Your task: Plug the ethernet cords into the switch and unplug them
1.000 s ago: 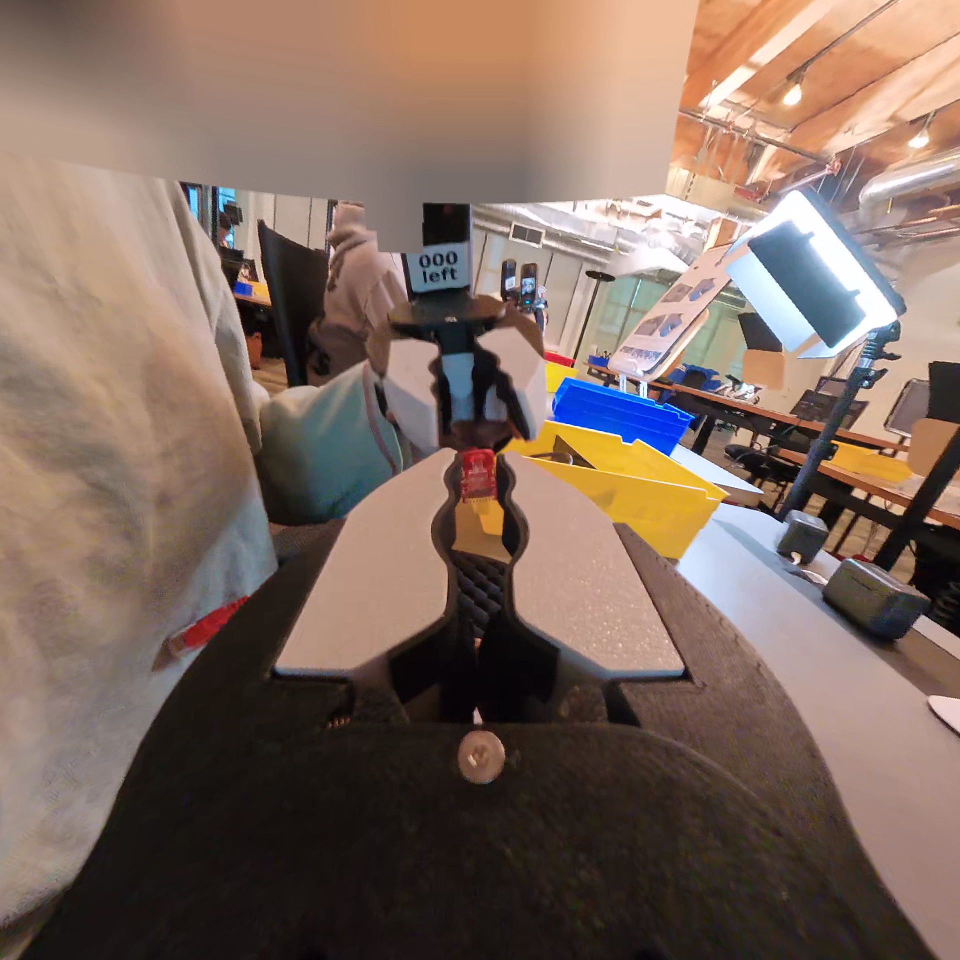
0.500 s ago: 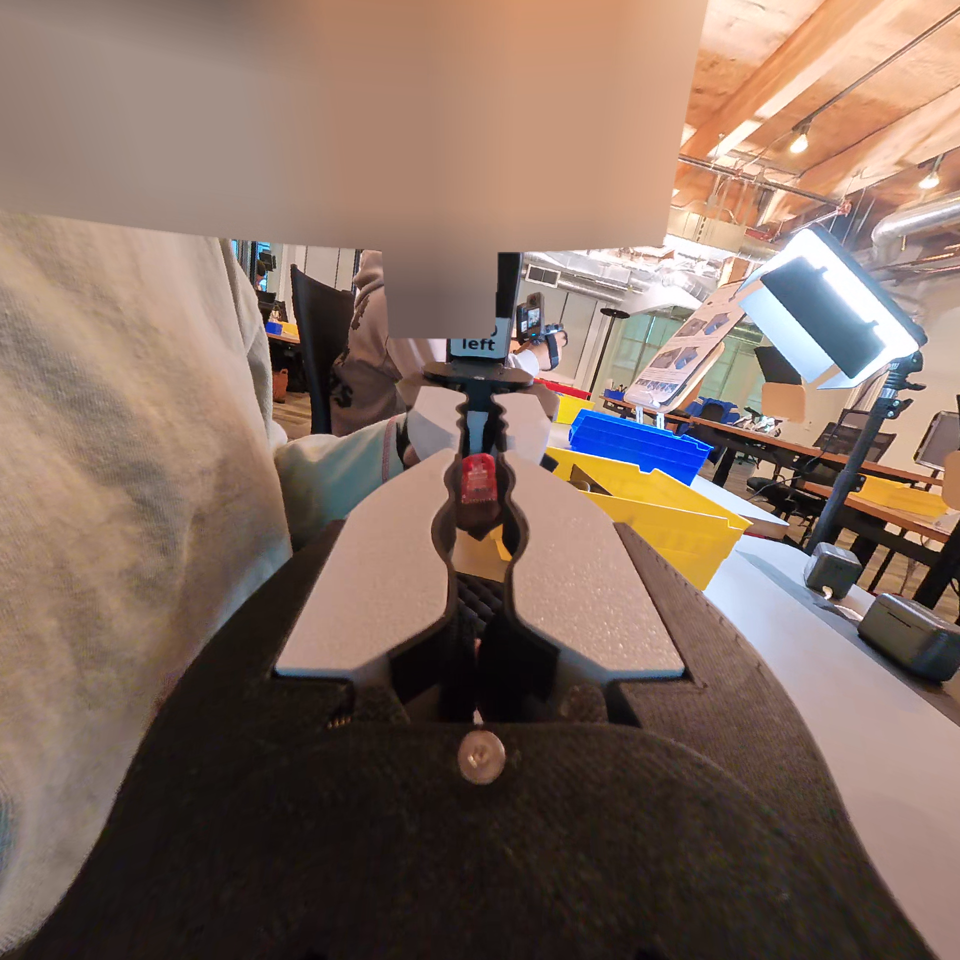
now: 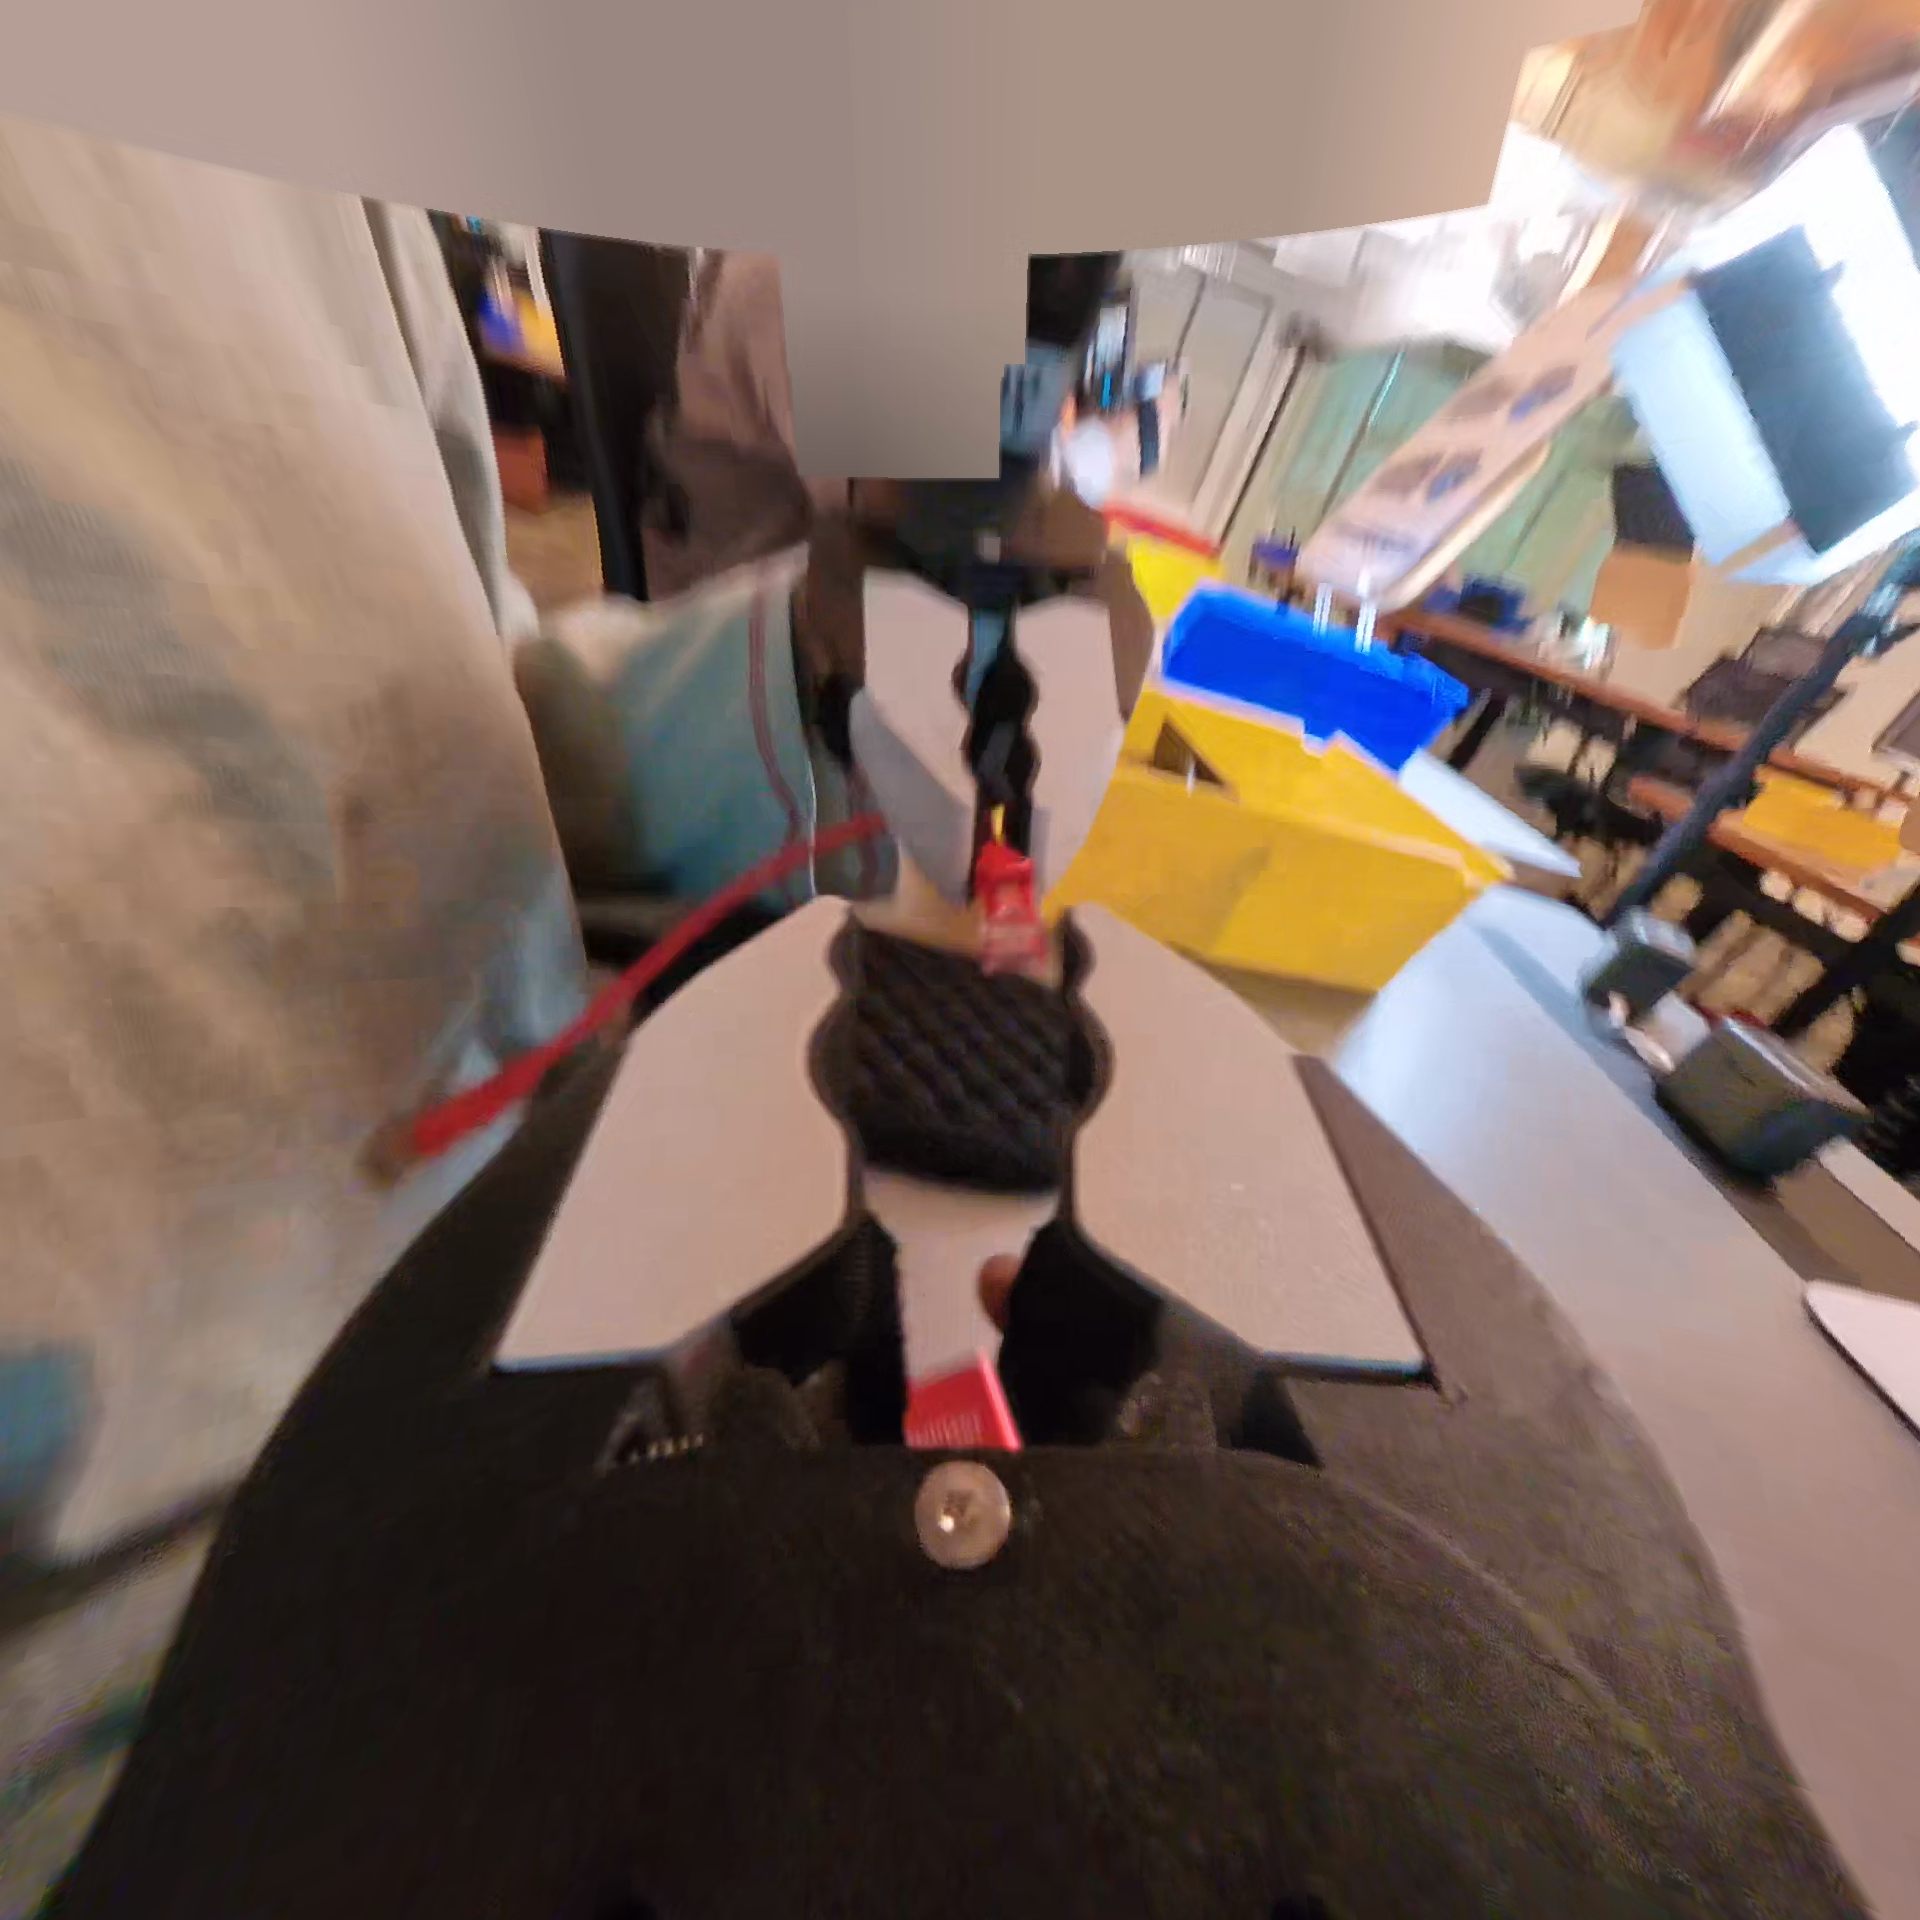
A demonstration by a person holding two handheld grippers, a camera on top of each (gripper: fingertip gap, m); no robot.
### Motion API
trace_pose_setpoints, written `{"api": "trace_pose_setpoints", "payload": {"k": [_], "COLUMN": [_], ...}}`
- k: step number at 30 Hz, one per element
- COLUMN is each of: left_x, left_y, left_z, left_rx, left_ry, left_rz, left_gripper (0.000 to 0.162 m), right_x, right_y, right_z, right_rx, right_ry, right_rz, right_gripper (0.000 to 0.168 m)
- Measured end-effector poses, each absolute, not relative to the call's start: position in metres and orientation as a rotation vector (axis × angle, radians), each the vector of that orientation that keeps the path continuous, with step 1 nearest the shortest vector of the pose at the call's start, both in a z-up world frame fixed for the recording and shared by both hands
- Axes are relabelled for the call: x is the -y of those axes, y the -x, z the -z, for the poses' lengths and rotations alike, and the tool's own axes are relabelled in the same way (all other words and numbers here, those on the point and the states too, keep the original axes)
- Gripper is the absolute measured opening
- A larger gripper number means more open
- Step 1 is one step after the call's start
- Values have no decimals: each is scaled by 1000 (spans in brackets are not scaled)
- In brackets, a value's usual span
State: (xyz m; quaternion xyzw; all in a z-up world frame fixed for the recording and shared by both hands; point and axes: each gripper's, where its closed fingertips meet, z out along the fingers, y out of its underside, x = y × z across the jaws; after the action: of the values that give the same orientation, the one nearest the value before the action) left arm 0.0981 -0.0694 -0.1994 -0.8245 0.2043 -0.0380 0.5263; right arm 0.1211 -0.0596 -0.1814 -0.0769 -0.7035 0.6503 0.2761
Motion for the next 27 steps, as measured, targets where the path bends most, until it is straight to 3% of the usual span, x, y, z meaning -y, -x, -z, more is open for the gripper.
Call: {"api": "trace_pose_setpoints", "payload": {"k": [3, 7, 14, 20, 27], "left_x": [83, 88, 88, 84, 79], "left_y": [-84, -73, -71, -72, -59], "left_z": [208, 215, 221, 232, 267], "left_rx": [-467, -404, -363, -363, -383], "left_ry": [2078, 2111, 2089, 2133, 2279], "left_rz": [11, -34, -18, -36, -206], "left_gripper": [9, 9, 9, 9, 8], "right_x": [32, 4, -8, -2, 6], "right_y": [-118, -128, -124, -121, -106], "right_z": [223, 274, 314, 326, 316], "right_rx": [2191, 2577, 2626, 2822, 2747], "right_ry": [262, 335, 95, 325, 462], "right_rz": [-1336, -843, -307, -508, -909], "right_gripper": [73, 99, 91, 71, 70]}}
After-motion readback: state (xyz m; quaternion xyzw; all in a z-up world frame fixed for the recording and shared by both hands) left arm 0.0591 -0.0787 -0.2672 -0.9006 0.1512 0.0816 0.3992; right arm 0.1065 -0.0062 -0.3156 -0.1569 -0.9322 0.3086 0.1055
